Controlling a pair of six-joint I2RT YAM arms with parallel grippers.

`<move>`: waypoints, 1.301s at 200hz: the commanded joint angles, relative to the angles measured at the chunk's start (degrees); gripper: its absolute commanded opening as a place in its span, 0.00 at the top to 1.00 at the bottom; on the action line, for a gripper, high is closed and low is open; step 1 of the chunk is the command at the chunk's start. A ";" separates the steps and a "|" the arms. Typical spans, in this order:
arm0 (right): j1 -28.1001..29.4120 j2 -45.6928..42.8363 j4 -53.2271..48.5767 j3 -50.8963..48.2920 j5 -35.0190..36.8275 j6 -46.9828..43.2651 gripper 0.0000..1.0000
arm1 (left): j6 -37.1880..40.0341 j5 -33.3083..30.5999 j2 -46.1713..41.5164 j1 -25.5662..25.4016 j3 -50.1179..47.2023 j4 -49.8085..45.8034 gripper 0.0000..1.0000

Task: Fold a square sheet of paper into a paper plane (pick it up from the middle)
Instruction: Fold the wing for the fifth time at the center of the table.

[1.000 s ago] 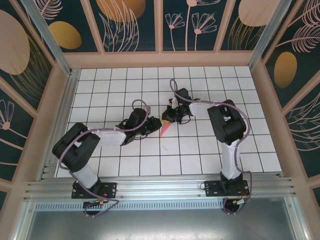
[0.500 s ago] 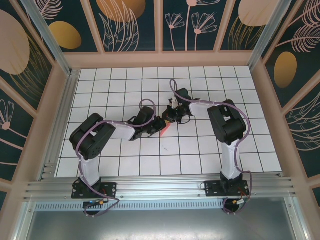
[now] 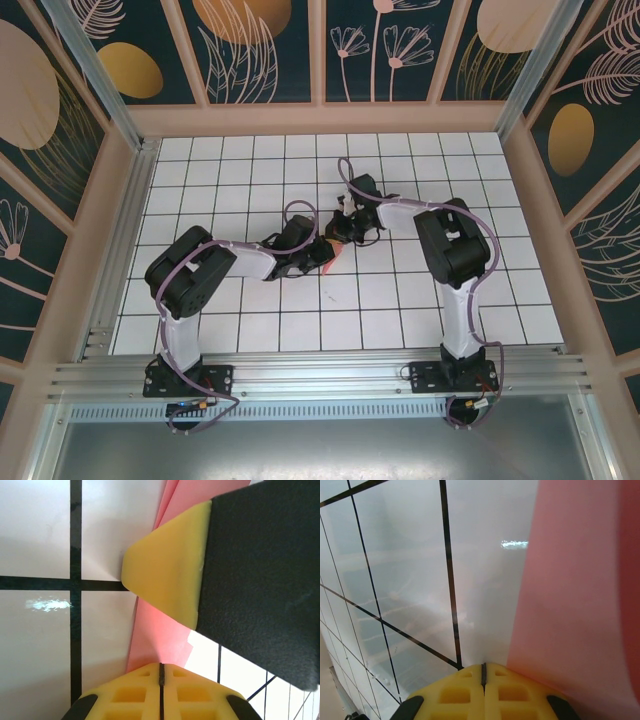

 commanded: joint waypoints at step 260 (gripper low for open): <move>-4.71 -4.62 3.65 4.53 0.42 -6.84 0.95 | 2.72 1.00 3.48 -1.30 -2.02 -10.06 0.95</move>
